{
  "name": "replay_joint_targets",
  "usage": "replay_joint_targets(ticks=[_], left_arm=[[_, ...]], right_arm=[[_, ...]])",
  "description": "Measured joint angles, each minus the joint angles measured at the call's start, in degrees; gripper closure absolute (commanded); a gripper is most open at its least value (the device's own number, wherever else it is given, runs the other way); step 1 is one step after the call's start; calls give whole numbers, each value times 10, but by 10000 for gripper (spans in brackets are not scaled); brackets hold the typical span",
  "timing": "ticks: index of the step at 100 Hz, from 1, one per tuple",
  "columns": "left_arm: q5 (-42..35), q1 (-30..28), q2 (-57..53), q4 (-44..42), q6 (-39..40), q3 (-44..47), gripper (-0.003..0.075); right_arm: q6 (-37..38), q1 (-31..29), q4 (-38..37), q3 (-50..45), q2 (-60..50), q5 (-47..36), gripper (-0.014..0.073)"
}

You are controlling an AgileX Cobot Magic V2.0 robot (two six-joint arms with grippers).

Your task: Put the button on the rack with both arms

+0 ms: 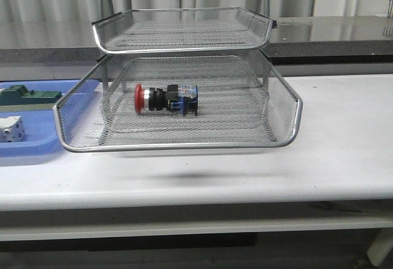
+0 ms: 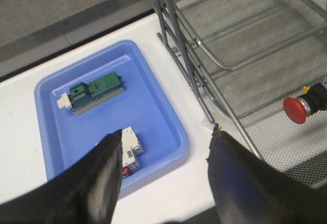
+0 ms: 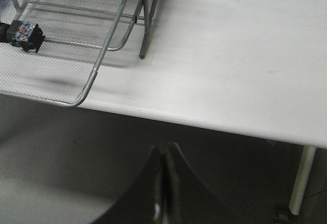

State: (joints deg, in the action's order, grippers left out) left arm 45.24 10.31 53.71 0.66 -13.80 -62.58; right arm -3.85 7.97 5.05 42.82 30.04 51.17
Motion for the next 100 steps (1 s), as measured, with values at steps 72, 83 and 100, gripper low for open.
replay_joint_targets(ticks=[72, 83, 100], left_arm=[[-301, -15, -459, 32, 15, 434, 356], [-302, -15, -507, 54, 17, 467, 356], [-306, -15, -540, 67, 17, 493, 356]], right_arm=[[0, 0, 0, 0, 0, 0, 662], [0, 0, 0, 0, 0, 0, 662], [0, 0, 0, 0, 0, 0, 662]])
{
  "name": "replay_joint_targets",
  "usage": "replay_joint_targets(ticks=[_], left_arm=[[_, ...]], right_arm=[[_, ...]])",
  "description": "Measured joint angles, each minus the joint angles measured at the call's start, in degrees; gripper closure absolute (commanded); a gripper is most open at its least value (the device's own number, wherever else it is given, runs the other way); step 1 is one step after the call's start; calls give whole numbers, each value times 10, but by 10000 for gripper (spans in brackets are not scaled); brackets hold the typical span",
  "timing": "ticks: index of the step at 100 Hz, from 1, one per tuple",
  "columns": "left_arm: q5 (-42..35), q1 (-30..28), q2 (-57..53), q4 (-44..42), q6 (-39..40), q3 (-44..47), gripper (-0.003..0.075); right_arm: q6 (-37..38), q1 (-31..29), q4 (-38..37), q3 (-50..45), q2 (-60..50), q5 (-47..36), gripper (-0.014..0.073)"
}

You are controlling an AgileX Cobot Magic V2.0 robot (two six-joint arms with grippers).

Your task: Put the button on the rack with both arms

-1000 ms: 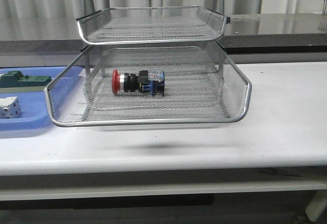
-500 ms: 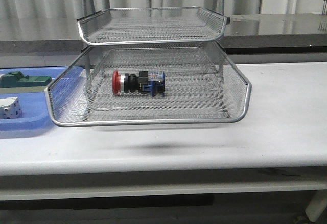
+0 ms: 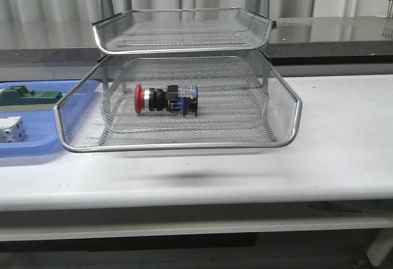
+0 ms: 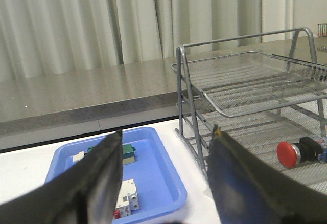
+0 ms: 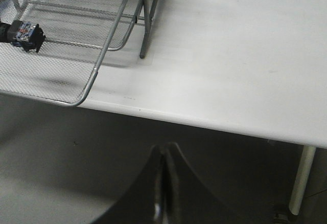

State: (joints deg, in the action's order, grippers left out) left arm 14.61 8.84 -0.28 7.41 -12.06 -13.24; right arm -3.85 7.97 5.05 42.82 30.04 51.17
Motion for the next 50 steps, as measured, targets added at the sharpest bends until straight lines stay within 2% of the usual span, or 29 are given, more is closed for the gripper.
replay_joint_targets(ticks=[17, 25, 32, 47, 50], left_arm=[[0, 0, 0, 1, 0, 5, 359], [-1, 0, 0, 2, 0, 6, 405], [-1, 0, 0, 2, 1, 6, 487], [-1, 0, 0, -6, 1, 6, 718], [-1, 0, 0, -9, 1, 6, 740]], right_arm=[[0, 0, 0, 0, 0, 0, 662], [0, 0, 0, 0, 0, 0, 662], [0, 0, 0, 0, 0, 0, 662], [0, 0, 0, 0, 0, 0, 662], [0, 0, 0, 0, 0, 0, 662]])
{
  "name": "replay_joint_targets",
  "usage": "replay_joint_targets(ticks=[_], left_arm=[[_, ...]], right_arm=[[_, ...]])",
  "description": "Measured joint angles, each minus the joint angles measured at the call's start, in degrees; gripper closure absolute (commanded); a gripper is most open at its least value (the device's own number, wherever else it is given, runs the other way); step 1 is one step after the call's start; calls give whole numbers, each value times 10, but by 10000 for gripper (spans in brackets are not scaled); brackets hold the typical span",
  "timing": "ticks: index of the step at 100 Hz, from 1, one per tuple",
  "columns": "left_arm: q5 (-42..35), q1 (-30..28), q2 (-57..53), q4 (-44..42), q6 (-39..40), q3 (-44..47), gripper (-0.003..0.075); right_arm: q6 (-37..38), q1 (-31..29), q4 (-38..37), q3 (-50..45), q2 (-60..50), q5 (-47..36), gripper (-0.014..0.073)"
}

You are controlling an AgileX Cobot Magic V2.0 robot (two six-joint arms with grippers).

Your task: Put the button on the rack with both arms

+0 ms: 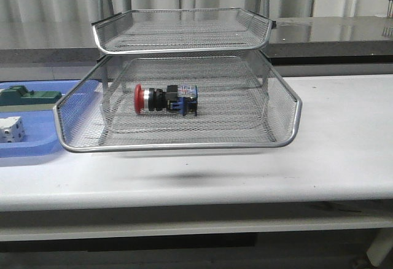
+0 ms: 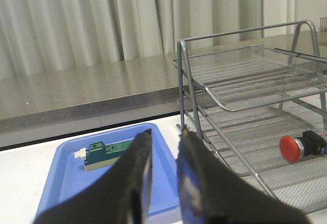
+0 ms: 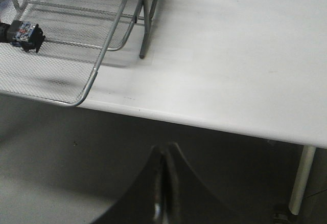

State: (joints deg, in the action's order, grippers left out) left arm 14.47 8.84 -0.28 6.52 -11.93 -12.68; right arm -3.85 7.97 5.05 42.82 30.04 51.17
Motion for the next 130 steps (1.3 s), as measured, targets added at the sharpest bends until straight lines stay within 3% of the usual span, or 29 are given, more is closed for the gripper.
replay_joint_targets(ticks=[102, 130], left_arm=[[0, 0, 0, -9, 0, 0, 741], [0, 0, 0, -9, 0, 0, 741]], right_arm=[[0, 0, 0, 0, 0, 0, 662], [0, 0, 59, 0, 36, -25, 660]])
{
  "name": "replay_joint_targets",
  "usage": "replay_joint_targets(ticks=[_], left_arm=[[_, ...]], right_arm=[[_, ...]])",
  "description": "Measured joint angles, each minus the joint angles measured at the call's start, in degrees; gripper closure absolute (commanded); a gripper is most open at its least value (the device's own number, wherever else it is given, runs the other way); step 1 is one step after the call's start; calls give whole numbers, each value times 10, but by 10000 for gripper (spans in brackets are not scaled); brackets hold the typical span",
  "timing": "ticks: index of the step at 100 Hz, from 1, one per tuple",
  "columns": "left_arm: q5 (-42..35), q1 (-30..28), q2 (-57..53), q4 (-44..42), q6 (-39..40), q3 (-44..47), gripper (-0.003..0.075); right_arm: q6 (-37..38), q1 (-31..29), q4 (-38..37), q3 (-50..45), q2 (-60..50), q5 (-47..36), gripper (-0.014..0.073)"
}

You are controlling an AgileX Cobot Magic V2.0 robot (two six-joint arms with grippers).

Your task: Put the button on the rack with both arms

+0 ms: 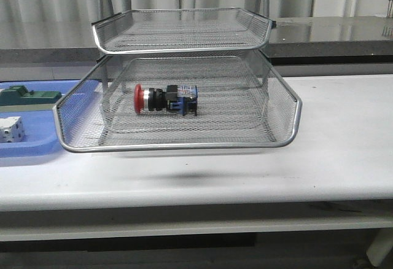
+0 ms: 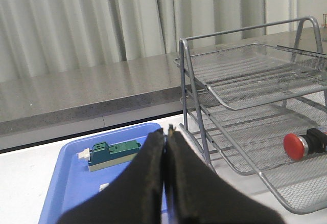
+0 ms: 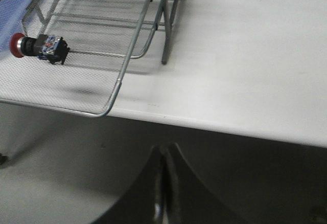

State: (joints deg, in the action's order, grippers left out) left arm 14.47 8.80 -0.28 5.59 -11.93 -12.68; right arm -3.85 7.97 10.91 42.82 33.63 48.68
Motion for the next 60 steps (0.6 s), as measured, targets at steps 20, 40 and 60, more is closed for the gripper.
replay_joint_targets(ticks=[20, 40, 60], left_arm=[[0, 0, 0, 0, 0, 0, 741], [0, 0, 0, 0, 0, 0, 741], [0, 0, 0, 0, 0, 0, 741]], right_arm=[[-15, 0, 91, 0, 107, -8, 660], [-72, 14, 190, 0, 201, -29, 660], [-84, 67, 222, 0, 285, -67, 660]])
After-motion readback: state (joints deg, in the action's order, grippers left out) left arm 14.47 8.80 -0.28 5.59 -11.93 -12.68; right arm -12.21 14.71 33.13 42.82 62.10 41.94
